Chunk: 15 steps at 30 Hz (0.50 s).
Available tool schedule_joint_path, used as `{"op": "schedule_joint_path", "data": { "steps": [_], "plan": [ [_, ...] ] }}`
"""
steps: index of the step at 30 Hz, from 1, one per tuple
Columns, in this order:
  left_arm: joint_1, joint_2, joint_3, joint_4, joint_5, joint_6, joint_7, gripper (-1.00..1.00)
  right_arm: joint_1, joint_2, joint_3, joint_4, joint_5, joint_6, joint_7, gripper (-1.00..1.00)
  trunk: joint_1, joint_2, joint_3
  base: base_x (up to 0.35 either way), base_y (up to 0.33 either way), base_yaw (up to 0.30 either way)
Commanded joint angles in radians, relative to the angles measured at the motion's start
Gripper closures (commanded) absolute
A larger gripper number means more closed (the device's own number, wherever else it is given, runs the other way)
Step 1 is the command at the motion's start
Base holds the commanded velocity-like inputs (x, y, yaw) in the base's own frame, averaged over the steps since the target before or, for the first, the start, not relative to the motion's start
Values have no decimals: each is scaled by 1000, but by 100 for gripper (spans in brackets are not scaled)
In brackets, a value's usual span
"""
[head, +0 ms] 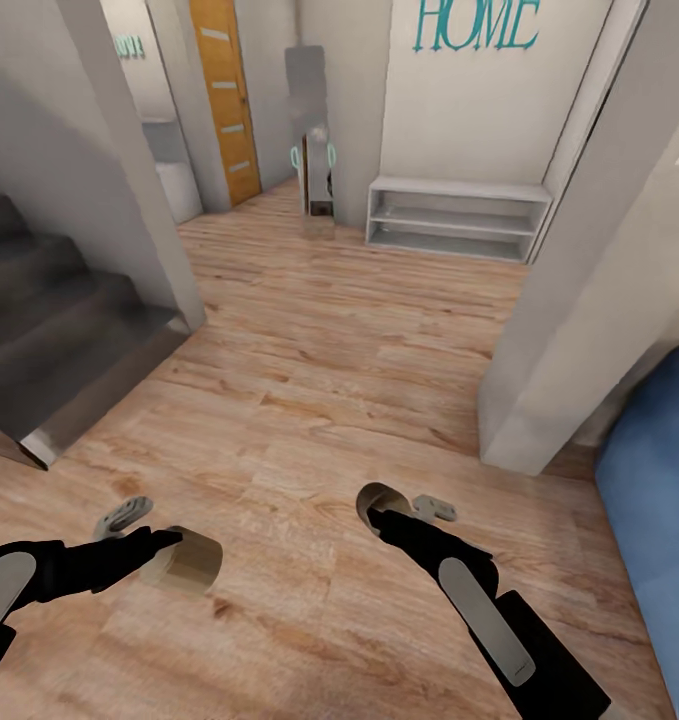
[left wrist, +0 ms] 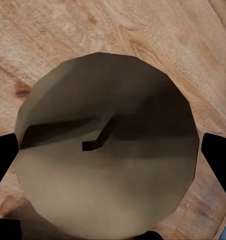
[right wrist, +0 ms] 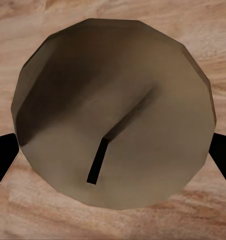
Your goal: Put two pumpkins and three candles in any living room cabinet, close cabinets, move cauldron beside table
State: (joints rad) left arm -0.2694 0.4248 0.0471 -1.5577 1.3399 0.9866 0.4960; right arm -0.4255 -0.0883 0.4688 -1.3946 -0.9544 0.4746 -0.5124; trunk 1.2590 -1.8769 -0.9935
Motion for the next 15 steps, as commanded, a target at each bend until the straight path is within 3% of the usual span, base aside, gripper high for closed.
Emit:
{"op": "schedule_joint_path", "data": {
  "steps": [1,11,15],
  "plan": [
    [-1,0,0,-1,10,3,10,100,-1,0,2,-1,-7,1,-9,100,-4,7,2,0,0,22],
    [-1,0,0,-1,11,3,10,100,-1,6,2,-1,-6,0,-9,100,-42,77,34,0,0,8],
    [-1,0,0,-2,11,3,9,100,-1,7,3,2,-2,-13,-9,100,-42,77,34,0,0,198]
  ]
}}
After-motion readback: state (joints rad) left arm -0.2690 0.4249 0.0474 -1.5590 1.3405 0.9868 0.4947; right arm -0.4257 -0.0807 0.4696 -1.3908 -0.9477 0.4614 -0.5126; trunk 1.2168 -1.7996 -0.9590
